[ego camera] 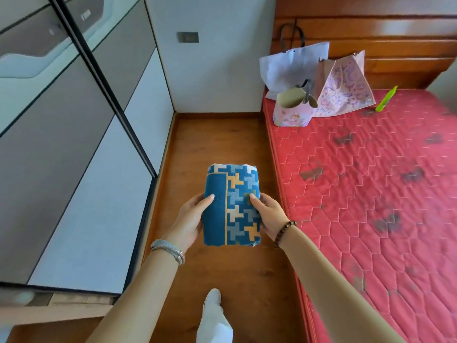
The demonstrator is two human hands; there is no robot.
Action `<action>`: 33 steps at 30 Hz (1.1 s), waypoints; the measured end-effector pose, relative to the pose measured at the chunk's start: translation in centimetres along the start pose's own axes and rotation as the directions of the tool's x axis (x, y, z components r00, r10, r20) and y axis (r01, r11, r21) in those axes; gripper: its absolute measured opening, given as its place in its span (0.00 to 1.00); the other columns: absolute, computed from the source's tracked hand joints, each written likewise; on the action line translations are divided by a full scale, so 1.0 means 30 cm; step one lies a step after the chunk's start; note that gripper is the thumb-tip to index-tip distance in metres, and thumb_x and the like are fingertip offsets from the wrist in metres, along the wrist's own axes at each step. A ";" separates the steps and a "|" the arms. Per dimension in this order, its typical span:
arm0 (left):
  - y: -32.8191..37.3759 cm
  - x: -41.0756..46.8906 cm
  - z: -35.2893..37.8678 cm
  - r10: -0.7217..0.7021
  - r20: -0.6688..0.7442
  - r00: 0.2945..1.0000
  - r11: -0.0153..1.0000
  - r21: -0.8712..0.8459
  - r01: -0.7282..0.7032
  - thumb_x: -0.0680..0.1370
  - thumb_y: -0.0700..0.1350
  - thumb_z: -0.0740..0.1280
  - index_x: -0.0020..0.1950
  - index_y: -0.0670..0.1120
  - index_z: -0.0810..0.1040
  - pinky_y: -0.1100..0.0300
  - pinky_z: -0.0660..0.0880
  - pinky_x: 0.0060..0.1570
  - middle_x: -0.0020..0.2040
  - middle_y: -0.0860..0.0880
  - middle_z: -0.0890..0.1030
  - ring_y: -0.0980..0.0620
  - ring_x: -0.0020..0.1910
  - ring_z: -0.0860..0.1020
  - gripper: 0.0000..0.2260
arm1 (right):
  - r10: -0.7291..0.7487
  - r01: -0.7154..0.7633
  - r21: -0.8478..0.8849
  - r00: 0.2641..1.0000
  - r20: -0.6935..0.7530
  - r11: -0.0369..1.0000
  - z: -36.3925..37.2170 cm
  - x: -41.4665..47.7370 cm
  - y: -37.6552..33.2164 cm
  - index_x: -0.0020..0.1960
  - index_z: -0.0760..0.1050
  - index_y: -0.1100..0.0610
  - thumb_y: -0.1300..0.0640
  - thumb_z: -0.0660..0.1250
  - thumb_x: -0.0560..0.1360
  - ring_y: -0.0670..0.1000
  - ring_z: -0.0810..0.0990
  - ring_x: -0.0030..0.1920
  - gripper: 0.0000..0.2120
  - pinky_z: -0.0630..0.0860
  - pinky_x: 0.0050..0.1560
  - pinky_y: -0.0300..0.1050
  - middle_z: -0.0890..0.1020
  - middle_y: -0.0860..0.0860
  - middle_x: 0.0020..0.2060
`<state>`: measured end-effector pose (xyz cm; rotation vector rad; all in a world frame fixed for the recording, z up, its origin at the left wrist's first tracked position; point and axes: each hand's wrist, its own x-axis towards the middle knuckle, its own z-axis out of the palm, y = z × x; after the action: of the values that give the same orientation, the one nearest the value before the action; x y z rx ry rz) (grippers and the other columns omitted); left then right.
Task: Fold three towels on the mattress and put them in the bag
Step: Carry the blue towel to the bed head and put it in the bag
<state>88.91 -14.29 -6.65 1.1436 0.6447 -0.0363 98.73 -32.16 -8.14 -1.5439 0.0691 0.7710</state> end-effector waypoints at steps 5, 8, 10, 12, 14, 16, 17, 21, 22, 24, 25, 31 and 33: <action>0.139 0.178 -0.067 -0.043 0.016 0.999 0.998 0.041 0.042 0.81 0.48 0.67 0.68 0.47 0.76 0.45 0.74 0.65 0.61 0.47 0.83 0.48 0.62 0.80 0.16 | 0.008 -0.007 0.023 0.998 -0.057 1.000 0.098 0.143 -0.090 0.62 0.71 0.55 0.48 0.63 0.79 0.54 0.84 0.52 0.16 0.80 0.56 0.59 0.84 0.53 0.54; 0.210 0.285 -0.090 -0.057 0.041 0.998 0.997 0.059 0.055 0.80 0.47 0.68 0.66 0.46 0.77 0.45 0.74 0.65 0.61 0.47 0.83 0.47 0.62 0.80 0.15 | -0.002 0.007 0.047 0.994 -0.105 0.999 0.133 0.219 -0.130 0.63 0.71 0.56 0.47 0.63 0.79 0.54 0.85 0.51 0.17 0.80 0.55 0.59 0.84 0.53 0.54; 0.245 0.350 -0.086 -0.060 0.059 0.996 0.995 0.080 0.056 0.80 0.47 0.68 0.66 0.46 0.77 0.45 0.74 0.65 0.61 0.47 0.83 0.47 0.62 0.80 0.15 | -0.001 0.011 0.071 0.990 -0.142 0.997 0.139 0.258 -0.152 0.62 0.72 0.56 0.47 0.63 0.79 0.53 0.85 0.51 0.16 0.81 0.55 0.59 0.84 0.53 0.53; 0.270 0.408 -0.069 -0.068 0.070 0.995 0.993 0.097 0.061 0.80 0.47 0.68 0.65 0.46 0.78 0.45 0.74 0.65 0.61 0.47 0.83 0.46 0.62 0.79 0.14 | 0.005 0.013 0.100 0.985 -0.175 0.995 0.131 0.297 -0.172 0.62 0.72 0.56 0.48 0.63 0.79 0.53 0.85 0.50 0.16 0.81 0.55 0.59 0.84 0.53 0.53; 0.289 0.465 -0.040 -0.086 0.084 0.993 0.992 0.097 0.077 0.80 0.46 0.68 0.64 0.46 0.79 0.44 0.74 0.66 0.60 0.46 0.83 0.46 0.62 0.80 0.13 | 0.003 0.022 0.126 0.981 -0.195 0.992 0.112 0.333 -0.194 0.62 0.72 0.56 0.48 0.63 0.79 0.54 0.85 0.50 0.16 0.81 0.54 0.59 0.84 0.54 0.53; 0.305 0.522 -0.007 -0.106 0.095 0.990 0.991 0.097 0.097 0.81 0.45 0.67 0.64 0.46 0.79 0.44 0.74 0.65 0.60 0.46 0.84 0.46 0.61 0.80 0.13 | 0.002 0.032 0.155 0.977 -0.214 0.987 0.082 0.373 -0.214 0.62 0.72 0.57 0.49 0.63 0.79 0.55 0.85 0.50 0.15 0.80 0.54 0.61 0.84 0.55 0.53; 0.312 0.551 0.011 -0.111 0.102 0.989 0.990 0.099 0.101 0.81 0.45 0.67 0.65 0.45 0.79 0.44 0.74 0.65 0.60 0.46 0.84 0.46 0.61 0.80 0.13 | 0.002 0.035 0.162 0.975 -0.224 0.986 0.066 0.394 -0.225 0.62 0.72 0.57 0.49 0.63 0.79 0.55 0.85 0.51 0.15 0.80 0.54 0.61 0.84 0.55 0.53; 0.348 0.691 0.084 -0.128 0.132 0.983 0.987 0.112 0.114 0.81 0.46 0.67 0.67 0.45 0.77 0.45 0.74 0.66 0.62 0.46 0.83 0.47 0.62 0.80 0.15 | -0.006 0.050 0.166 0.967 -0.255 0.985 -0.008 0.516 -0.279 0.63 0.72 0.58 0.50 0.63 0.80 0.56 0.85 0.51 0.16 0.80 0.55 0.61 0.84 0.55 0.53; 0.362 0.728 0.105 -0.129 0.142 0.981 0.987 0.117 0.113 0.81 0.46 0.67 0.67 0.45 0.77 0.45 0.74 0.66 0.62 0.46 0.83 0.47 0.62 0.79 0.15 | -0.003 0.050 0.172 0.965 -0.261 0.984 -0.027 0.551 -0.295 0.63 0.72 0.58 0.50 0.63 0.80 0.56 0.85 0.51 0.16 0.80 0.55 0.61 0.84 0.55 0.53; 0.400 0.811 0.158 -0.128 0.151 0.980 0.986 0.126 0.109 0.81 0.45 0.66 0.67 0.45 0.77 0.46 0.74 0.66 0.61 0.46 0.83 0.48 0.62 0.79 0.14 | -0.004 0.059 0.197 0.963 -0.269 0.979 -0.073 0.629 -0.338 0.62 0.72 0.59 0.51 0.62 0.81 0.56 0.84 0.51 0.15 0.79 0.56 0.61 0.84 0.55 0.52; 0.418 0.850 0.183 -0.125 0.149 0.981 0.986 0.128 0.106 0.81 0.45 0.66 0.66 0.45 0.77 0.46 0.74 0.66 0.61 0.46 0.83 0.48 0.62 0.79 0.14 | -0.007 0.066 0.211 0.963 -0.269 0.975 -0.093 0.662 -0.363 0.62 0.72 0.59 0.52 0.61 0.81 0.56 0.84 0.50 0.14 0.79 0.56 0.61 0.84 0.55 0.51; 0.556 1.083 0.345 -0.092 0.131 0.987 0.986 0.154 0.072 0.82 0.48 0.66 0.67 0.45 0.77 0.45 0.73 0.67 0.61 0.46 0.83 0.48 0.63 0.79 0.14 | -0.001 0.075 0.260 0.962 -0.272 0.963 -0.220 0.871 -0.544 0.54 0.73 0.54 0.52 0.59 0.82 0.55 0.84 0.49 0.08 0.81 0.52 0.56 0.84 0.54 0.50; 0.599 1.143 0.380 -0.088 0.131 0.987 0.988 0.137 0.070 0.82 0.48 0.65 0.67 0.46 0.77 0.45 0.73 0.66 0.62 0.46 0.82 0.48 0.63 0.79 0.14 | -0.009 0.082 0.259 0.963 -0.269 0.962 -0.251 0.934 -0.602 0.56 0.73 0.55 0.52 0.59 0.82 0.55 0.84 0.50 0.09 0.81 0.54 0.57 0.83 0.54 0.50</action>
<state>128.43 -6.20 -5.69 1.2309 0.5715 -0.2269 132.13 -25.00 -7.15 -1.3748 0.3232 0.4900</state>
